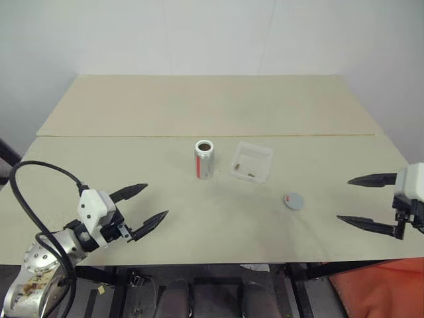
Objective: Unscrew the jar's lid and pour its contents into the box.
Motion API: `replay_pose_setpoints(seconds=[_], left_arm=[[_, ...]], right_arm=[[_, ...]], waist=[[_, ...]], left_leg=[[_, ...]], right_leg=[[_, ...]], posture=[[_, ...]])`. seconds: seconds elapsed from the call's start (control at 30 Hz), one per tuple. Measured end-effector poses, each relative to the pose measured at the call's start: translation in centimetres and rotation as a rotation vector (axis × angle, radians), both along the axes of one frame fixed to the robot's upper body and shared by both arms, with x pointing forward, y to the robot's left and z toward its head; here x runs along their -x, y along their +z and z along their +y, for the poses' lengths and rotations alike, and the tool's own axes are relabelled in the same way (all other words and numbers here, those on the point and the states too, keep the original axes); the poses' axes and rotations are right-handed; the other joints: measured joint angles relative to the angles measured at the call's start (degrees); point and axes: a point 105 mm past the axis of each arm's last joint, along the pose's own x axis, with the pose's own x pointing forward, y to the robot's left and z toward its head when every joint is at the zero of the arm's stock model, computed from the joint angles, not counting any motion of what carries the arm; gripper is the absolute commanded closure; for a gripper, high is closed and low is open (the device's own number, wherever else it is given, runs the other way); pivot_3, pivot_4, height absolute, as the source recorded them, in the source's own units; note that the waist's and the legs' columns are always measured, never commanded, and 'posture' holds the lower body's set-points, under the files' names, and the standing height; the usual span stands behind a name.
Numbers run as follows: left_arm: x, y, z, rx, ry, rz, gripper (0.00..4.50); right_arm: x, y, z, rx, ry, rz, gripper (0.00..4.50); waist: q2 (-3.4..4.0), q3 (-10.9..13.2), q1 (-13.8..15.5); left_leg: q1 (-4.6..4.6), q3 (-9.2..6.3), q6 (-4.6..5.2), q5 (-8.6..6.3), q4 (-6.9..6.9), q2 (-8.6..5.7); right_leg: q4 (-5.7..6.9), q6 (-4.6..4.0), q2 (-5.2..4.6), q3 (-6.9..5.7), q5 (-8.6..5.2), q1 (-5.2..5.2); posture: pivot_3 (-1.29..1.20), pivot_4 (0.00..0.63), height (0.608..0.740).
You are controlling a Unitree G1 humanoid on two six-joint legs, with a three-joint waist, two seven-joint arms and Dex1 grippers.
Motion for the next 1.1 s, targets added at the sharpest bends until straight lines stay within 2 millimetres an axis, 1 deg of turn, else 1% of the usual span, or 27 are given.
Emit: replay_pose_setpoints(seconds=[0.1, 0.2, 0.3, 0.4, 0.47, 0.57, 0.63, 0.73, 0.87, 0.9, 0.97, 1.03, 1.1], left_arm=[[-0.1, 0.1, -0.1, 0.001, 0.023, -0.023, 0.05], [0.6, 0.0, -0.2, -0.021, 0.029, -0.032, 0.05], [1.0, -0.2, 0.6, -0.036, 0.061, -0.024, 0.05], [1.1, 0.0, 0.7, -0.061, 0.041, -0.011, 0.05], [1.4, 0.1, 0.2, -0.044, -0.010, 0.022, 0.05], [1.3, 1.0, -0.5, -0.036, -0.047, -0.011, 0.05], [0.9, 1.4, -0.6, -0.044, -0.039, -0.036, 0.05], [1.0, 1.3, -0.5, -0.060, -0.040, -0.026, 0.05], [0.5, 1.1, 0.2, -0.090, -0.006, -0.027, 0.05], [0.2, 1.1, 0.4, -0.093, 0.003, -0.031, 0.05], [-0.5, 1.2, 0.9, -0.103, 0.024, -0.027, 0.05], [-0.6, 1.4, 0.9, -0.118, 0.000, -0.006, 0.05], [-0.6, 1.4, 1.1, -0.134, -0.027, 0.033, 0.05]], right_arm=[[-0.1, 0.3, -0.4, -0.012, -0.028, 0.052, 0.00], [0.1, 0.2, -0.6, -0.027, -0.032, 0.089, 0.00], [-0.2, 0.5, -0.1, -0.056, -0.017, 0.089, 0.00], [-0.8, 0.8, 0.3, -0.061, -0.002, 0.073, 0.00], [-1.3, 0.5, 0.3, -0.055, -0.005, 0.072, 0.00], [-1.9, -0.2, 0.4, -0.041, -0.005, 0.052, 0.00], [-2.2, -0.6, 0.7, -0.039, -0.001, 0.040, 0.00], [-2.3, -1.4, 1.2, -0.066, 0.014, 0.039, 0.00], [-2.8, -1.6, 2.7, -0.102, 0.062, 0.012, 0.00], [-3.0, -1.4, 3.0, -0.106, 0.069, 0.000, 0.00], [-3.8, -0.5, 4.2, -0.132, 0.090, -0.051, 0.00], [-4.1, 0.1, 5.3, -0.122, 0.137, -0.104, 0.00], [-4.1, 0.0, 6.0, -0.092, 0.185, -0.145, 0.00]], waist=[[-0.04, 0.0, 0.1], [-0.11, 0.1, 0.2], [-0.11, 0.1, 0.1], [-0.12, 0.1, 0.1], [-0.14, 0.1, 0.2], [-0.14, 0.1, 0.3], [-0.14, 0.1, 0.3], [-0.15, 0.1, 0.1], [-0.14, 0.1, -0.2], [-0.14, 0.1, -0.2], [-0.15, 0.1, -0.2], [-0.19, 0.1, -0.2], [-0.23, 0.2, -0.2]], left_leg=[[-0.01, 0.00, 0.00, 0.00, 0.00, 0.00], [-0.03, 0.01, 0.00, 0.00, -0.08, 0.00], [0.02, 0.04, -0.01, 0.00, -0.18, 0.00], [0.03, 0.07, -0.01, 0.00, -0.19, 0.00], [-0.01, 0.09, -0.01, 0.00, -0.19, 0.00], [-0.07, 0.09, -0.01, 0.00, -0.21, -0.05], [-0.05, 0.08, -0.01, 0.01, -0.27, -0.05], [-0.02, 0.10, -0.01, 0.01, -0.36, -0.04], [0.03, 0.09, -0.04, 0.03, -0.44, -0.03], [0.04, 0.09, -0.05, 0.04, -0.44, -0.04], [0.05, 0.08, -0.08, 0.05, -0.44, -0.02], [0.01, 0.08, -0.08, 0.05, -0.50, -0.03], [-0.01, 0.08, -0.08, 0.05, -0.58, -0.04]], right_leg=[[-0.02, -0.10, -0.02, 0.01, -0.06, 0.00], [-0.08, -0.11, -0.03, 0.02, -0.07, -0.02], [-0.06, -0.15, -0.04, 0.04, -0.08, -0.05], [-0.07, -0.18, -0.04, 0.04, -0.11, -0.04], [-0.08, -0.18, -0.07, 0.04, -0.12, -0.08], [-0.07, -0.10, -0.10, 0.04, -0.14, -0.12], [-0.06, 0.15, -0.06, 0.03, 0.01, -0.12], [-0.06, 0.15, -0.05, 0.04, 0.01, -0.16], [-0.04, 0.14, -0.03, 0.04, 0.01, -0.16], [-0.04, 0.14, -0.03, 0.04, 0.01, -0.16], [-0.03, 0.13, 0.00, 0.03, 0.01, -0.16], [-0.04, 0.14, -0.01, 0.04, 0.01, -0.20], [-0.05, 0.14, -0.01, 0.02, 0.00, -0.25]], posture=[[0.00, 0.150, 0.740], [0.00, 0.150, 0.740], [0.00, 0.150, 0.740], [0.00, 0.150, 0.740], [0.00, 0.150, 0.740], [0.00, 0.150, 0.740], [0.00, 0.150, 0.740], [0.00, 0.150, 0.740], [0.00, 0.150, 0.740], [0.00, 0.150, 0.740], [0.00, 0.150, 0.740], [0.00, 0.150, 0.740], [0.00, 0.150, 0.740]])
